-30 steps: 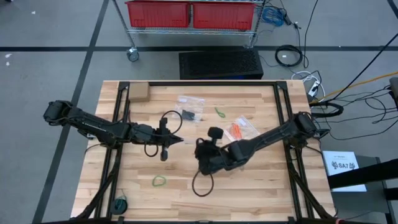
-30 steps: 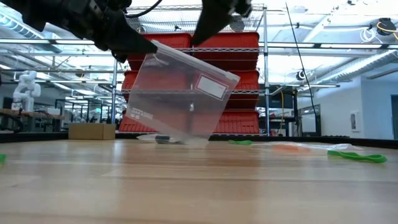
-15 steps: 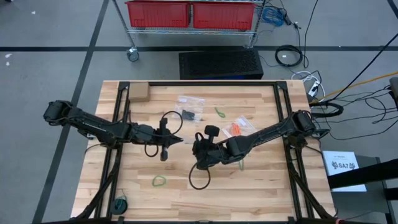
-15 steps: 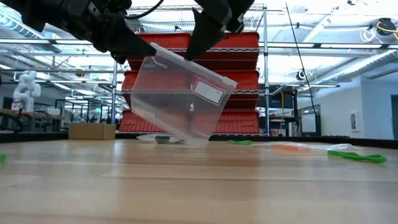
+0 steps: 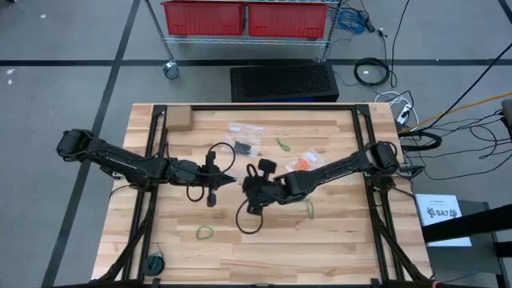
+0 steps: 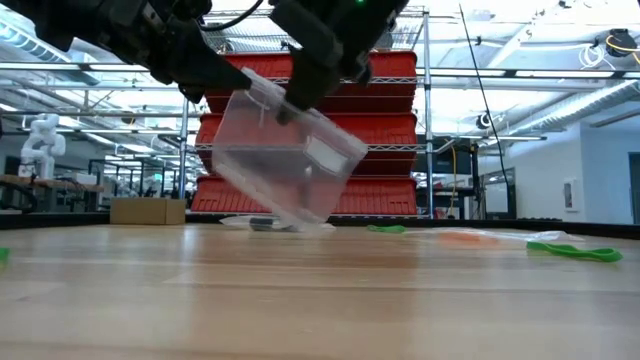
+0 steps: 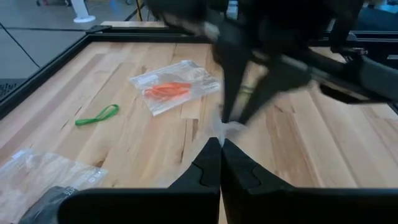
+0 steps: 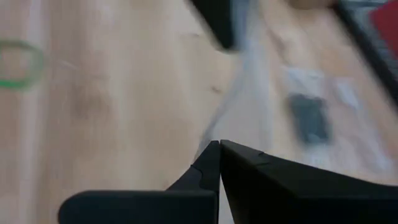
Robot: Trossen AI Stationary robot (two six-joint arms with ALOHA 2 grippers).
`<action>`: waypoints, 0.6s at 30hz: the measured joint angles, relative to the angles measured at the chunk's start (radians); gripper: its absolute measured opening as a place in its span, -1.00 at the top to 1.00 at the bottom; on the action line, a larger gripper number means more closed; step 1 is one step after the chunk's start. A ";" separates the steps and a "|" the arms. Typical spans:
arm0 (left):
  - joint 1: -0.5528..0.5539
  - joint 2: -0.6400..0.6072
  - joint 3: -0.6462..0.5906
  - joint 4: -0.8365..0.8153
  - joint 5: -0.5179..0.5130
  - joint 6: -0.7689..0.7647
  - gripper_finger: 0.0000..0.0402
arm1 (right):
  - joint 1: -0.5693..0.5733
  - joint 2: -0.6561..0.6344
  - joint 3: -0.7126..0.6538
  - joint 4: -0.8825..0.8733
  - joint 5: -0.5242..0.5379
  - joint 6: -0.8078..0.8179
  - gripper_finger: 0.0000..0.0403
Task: Sort rubber bands
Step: Open the transparent zip bag
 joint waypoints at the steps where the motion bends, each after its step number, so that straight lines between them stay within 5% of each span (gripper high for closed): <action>1: 0.000 0.000 0.000 0.001 0.000 0.000 1.00 | 0.000 0.004 0.000 0.013 -0.032 -0.002 1.00; 8: 0.000 0.002 0.000 -0.001 -0.001 -0.024 1.00 | 0.001 0.023 0.000 -0.006 0.146 0.068 1.00; 18: 0.000 0.002 0.000 -0.001 -0.001 -0.025 1.00 | 0.003 0.096 0.000 0.104 0.105 -0.023 1.00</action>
